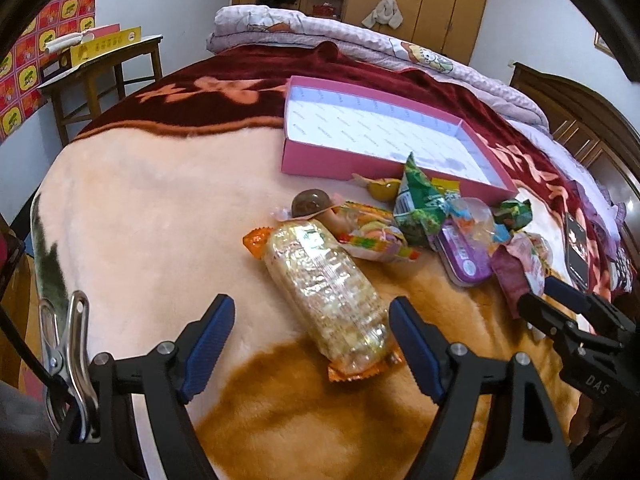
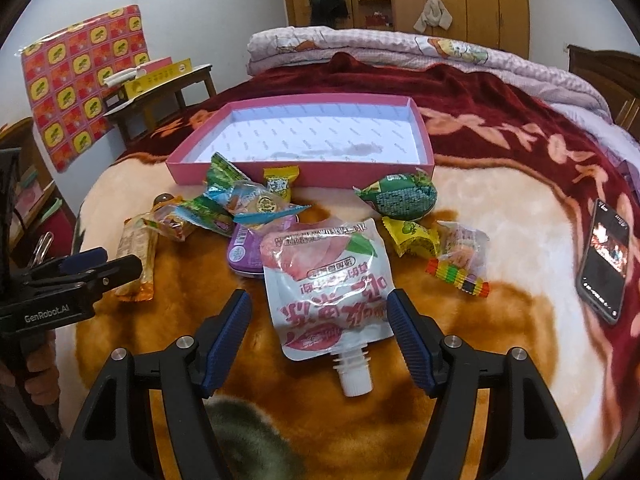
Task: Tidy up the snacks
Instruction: 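Grasp the rice cracker bar with the left tool while the right tool grasps the drink pouch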
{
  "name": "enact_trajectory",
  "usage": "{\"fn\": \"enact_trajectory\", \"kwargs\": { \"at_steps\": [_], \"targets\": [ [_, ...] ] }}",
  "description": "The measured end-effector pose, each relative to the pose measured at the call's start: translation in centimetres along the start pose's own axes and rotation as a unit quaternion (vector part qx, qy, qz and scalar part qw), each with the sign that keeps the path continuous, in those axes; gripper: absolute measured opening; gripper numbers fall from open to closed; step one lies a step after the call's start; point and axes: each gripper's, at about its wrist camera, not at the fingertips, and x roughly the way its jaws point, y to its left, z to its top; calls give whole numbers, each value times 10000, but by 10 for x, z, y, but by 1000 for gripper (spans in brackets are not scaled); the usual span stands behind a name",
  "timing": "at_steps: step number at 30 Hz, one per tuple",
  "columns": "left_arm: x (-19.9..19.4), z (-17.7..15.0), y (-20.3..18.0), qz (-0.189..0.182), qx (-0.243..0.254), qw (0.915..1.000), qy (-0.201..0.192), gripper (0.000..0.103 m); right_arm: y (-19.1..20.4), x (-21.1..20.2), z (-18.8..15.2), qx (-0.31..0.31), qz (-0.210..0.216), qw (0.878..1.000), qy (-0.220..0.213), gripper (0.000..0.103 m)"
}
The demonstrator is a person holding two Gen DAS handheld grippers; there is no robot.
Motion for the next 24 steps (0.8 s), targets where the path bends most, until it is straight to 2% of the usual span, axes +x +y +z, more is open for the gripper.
{"fn": "enact_trajectory", "kwargs": {
  "at_steps": [4,12,17,24],
  "targets": [
    [8,2,-1,-40,-20,10000,35,83,-1,9,1,58,80,9999,112,72],
    [16,3,-11,83,256,9996,-100,83,-6,16,7,108,59,9998,133,72],
    [19,3,-13,124,364,9991,-154,83,1,8,16,-173,49,9998,-73,72],
    [24,5,-16,190,505,9983,-208,84,5,22,28,-591,-96,9982,-69,72]
  ]
}}
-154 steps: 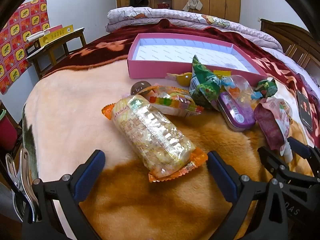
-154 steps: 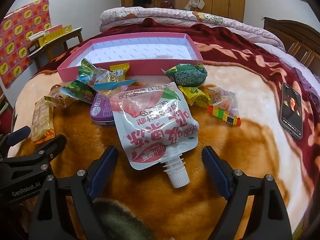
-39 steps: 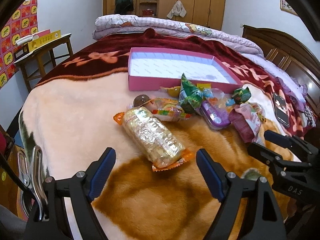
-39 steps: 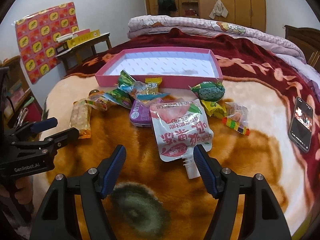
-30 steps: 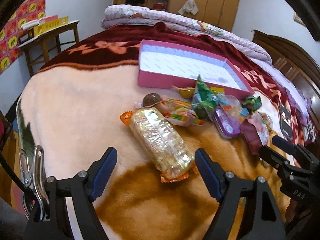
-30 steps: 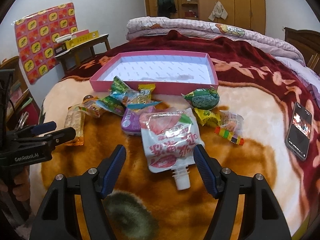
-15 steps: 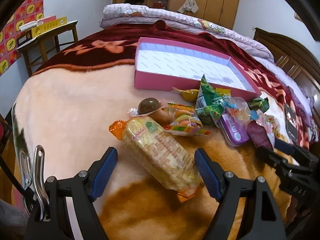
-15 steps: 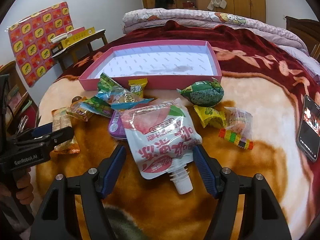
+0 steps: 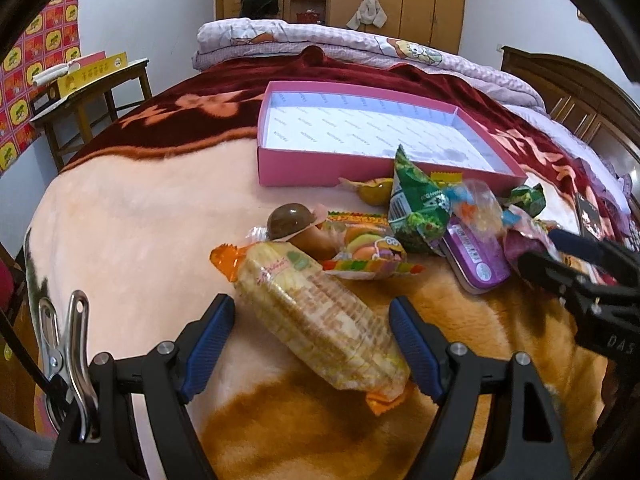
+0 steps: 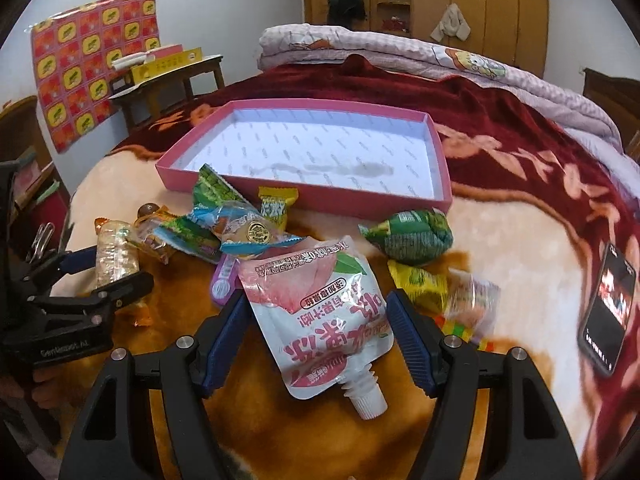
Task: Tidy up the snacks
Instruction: 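Grasp the rice cracker bar with the left tool while the right tool grasps the drink pouch, then lift both held snacks and carry them over the pink box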
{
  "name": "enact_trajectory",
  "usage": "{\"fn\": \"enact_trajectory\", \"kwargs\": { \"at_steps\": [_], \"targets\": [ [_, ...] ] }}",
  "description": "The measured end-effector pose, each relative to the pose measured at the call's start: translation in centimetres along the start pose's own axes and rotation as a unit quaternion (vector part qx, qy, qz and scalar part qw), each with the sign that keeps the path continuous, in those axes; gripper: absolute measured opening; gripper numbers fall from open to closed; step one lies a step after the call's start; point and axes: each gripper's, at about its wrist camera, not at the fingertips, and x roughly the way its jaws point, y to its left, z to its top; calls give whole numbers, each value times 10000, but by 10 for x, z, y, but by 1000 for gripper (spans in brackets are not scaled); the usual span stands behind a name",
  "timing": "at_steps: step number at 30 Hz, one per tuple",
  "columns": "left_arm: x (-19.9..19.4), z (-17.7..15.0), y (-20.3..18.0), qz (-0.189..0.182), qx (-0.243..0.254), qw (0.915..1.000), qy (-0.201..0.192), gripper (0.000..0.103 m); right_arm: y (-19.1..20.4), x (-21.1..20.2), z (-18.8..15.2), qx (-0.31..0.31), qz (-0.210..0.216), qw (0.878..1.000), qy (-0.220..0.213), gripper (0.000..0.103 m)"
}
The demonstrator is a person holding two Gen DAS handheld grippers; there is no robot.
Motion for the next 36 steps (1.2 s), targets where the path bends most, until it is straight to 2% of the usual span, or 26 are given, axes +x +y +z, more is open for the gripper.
{"fn": "enact_trajectory", "kwargs": {
  "at_steps": [6,8,13,15,16,20,21,22,24,25,36],
  "targets": [
    [4,3,-1,69,28,10000,3,83,4,8,2,-220,7,9997,-54,72],
    [3,3,-1,53,30,10000,-14,80,3,8,3,-182,32,9998,-57,72],
    [0,3,2,61,-18,10000,-45,61,3,4,-1,-92,7,9999,-78,67],
    [-2,3,5,83,-56,9999,-48,53,4,-2,-2,-88,-7,9998,-181,60],
    [-3,2,6,75,-74,9999,-43,49,5,-5,-3,-83,5,9997,-218,60],
    [-9,1,12,4,-172,9998,-58,40,5,-12,-6,45,125,9995,-291,57],
    [-11,1,13,-3,-178,9998,-79,38,6,-14,-7,58,124,9994,-325,42],
    [-13,0,13,-1,-178,9998,-101,35,6,-19,-7,47,155,9989,-440,38],
    [-18,0,14,-15,-178,9997,-139,33,9,-27,-5,29,96,9985,-537,25],
    [-20,-1,15,-24,-176,9997,-154,32,9,-28,-6,31,95,9984,-560,23],
    [-43,-5,18,-119,-191,9990,-384,31,3,-36,-12,228,253,9977,-582,23]
  ]
}}
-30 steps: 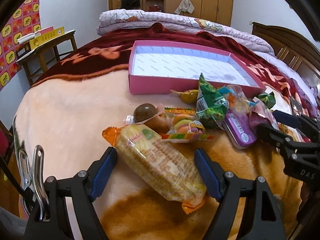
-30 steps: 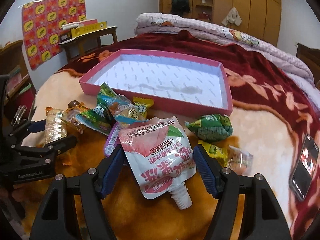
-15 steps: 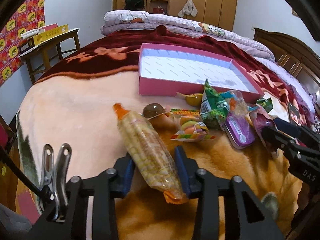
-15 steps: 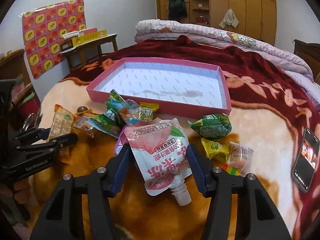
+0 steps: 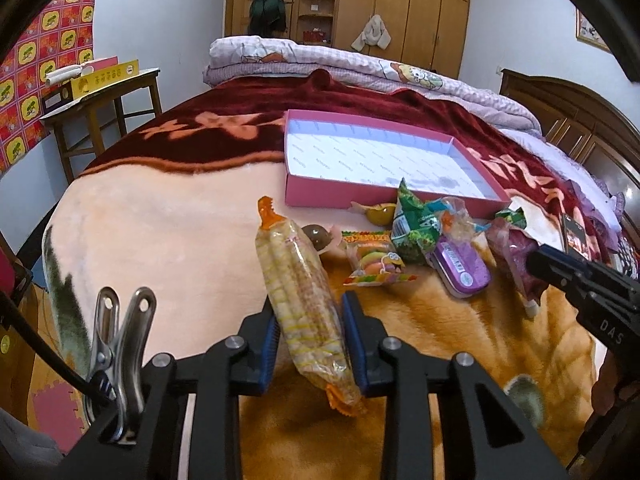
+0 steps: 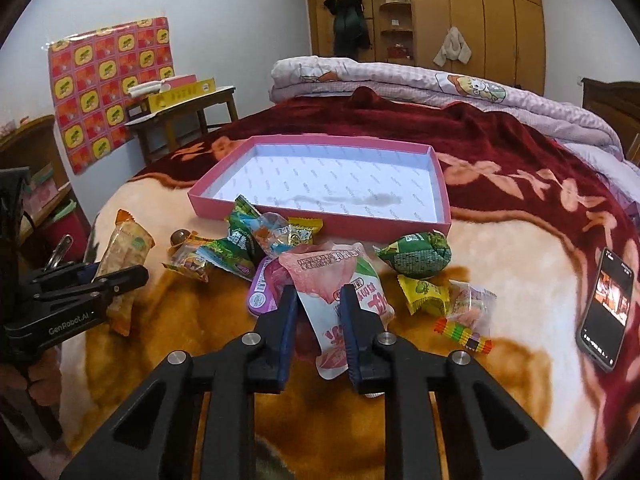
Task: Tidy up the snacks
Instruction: 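Lift both held snacks and carry them over the pink box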
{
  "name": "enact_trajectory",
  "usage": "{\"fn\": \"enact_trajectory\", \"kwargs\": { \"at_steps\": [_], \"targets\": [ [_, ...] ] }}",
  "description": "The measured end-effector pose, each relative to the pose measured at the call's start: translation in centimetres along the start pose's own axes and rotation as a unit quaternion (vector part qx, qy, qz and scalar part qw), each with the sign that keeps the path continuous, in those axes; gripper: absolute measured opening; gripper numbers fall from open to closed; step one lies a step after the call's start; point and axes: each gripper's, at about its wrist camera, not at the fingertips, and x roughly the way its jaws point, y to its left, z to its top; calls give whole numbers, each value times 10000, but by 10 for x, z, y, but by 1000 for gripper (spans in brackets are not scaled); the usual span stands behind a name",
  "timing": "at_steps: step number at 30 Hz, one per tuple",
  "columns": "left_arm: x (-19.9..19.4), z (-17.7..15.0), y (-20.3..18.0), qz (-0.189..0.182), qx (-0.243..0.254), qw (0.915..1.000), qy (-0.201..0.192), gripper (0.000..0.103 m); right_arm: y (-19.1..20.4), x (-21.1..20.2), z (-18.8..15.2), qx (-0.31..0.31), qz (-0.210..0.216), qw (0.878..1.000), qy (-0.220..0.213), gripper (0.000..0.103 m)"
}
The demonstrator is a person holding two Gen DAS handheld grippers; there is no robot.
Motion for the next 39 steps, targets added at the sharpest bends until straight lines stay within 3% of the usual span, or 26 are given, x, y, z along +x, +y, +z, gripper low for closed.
{"fn": "enact_trajectory", "kwargs": {
  "at_steps": [10,19,39],
  "targets": [
    [-12,3,-6,-86,106,9998,-146,31,2,-5,2,-74,4,9999,-91,16],
    [-22,15,-15,-148,279,9990,-330,31,-1,-20,16,108,303,9991,-285,11],
    [-1,87,-26,-378,418,9973,-476,31,-7,-16,71,-76,246,9982,-543,10]
  ]
}}
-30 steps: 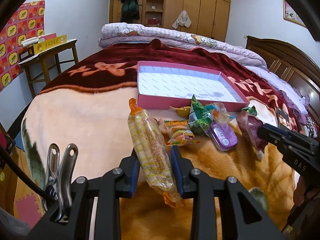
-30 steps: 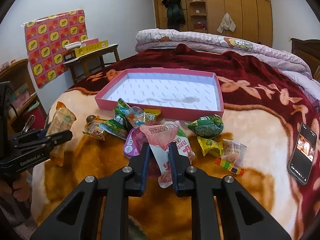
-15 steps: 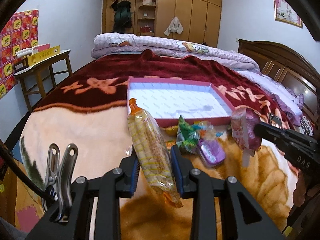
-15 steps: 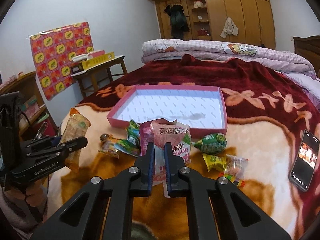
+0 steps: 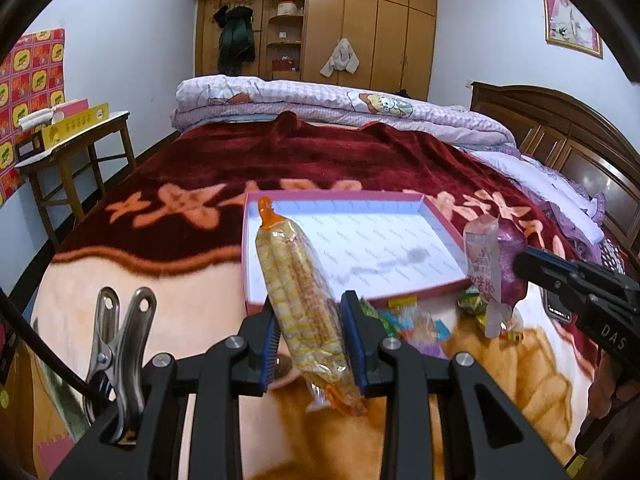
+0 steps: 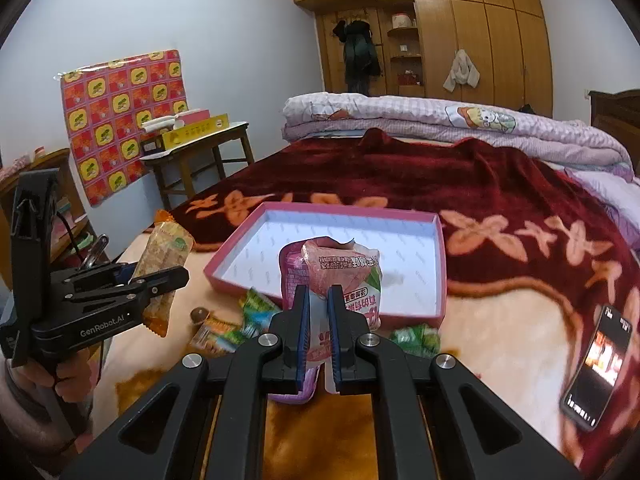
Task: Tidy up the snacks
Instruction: 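Lift both held snacks and carry them over the pink box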
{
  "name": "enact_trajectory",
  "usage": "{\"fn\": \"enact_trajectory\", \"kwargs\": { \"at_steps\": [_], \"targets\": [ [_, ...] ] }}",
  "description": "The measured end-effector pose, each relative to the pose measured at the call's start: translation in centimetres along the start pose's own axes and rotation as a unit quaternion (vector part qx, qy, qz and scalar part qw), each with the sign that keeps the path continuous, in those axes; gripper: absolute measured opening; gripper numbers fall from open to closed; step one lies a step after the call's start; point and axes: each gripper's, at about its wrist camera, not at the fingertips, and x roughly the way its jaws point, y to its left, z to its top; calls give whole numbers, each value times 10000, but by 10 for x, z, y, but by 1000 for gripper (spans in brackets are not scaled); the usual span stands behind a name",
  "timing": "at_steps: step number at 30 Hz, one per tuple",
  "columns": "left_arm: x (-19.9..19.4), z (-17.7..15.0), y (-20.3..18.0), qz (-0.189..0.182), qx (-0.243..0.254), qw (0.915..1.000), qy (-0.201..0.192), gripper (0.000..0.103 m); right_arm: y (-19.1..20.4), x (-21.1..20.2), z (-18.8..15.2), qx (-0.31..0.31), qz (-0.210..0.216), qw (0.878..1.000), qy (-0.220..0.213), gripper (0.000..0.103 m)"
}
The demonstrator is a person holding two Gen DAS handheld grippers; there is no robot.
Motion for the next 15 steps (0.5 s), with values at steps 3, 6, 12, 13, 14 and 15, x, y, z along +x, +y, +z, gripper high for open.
{"fn": "enact_trajectory", "kwargs": {
  "at_steps": [3,6,12,13,14,15],
  "targets": [
    [8,8,0,0,35,10000,-7,31,-3,6,9,-56,-55,10000,-15,10],
    [19,17,-1,-14,57,10000,33,31,-6,13,15,-61,-87,9999,-26,10],
    [39,30,-3,1,106,9999,112,31,-19,29,27,12,-224,9997,-58,10],
    [42,31,-4,1,113,9999,116,31,-23,32,30,39,-239,9997,-75,10],
    [46,34,-5,13,134,9998,123,31,-25,33,32,53,-250,9996,-86,10],
    [50,37,-6,20,149,9998,132,31,-27,36,34,60,-271,9996,-93,10]
  ]
}}
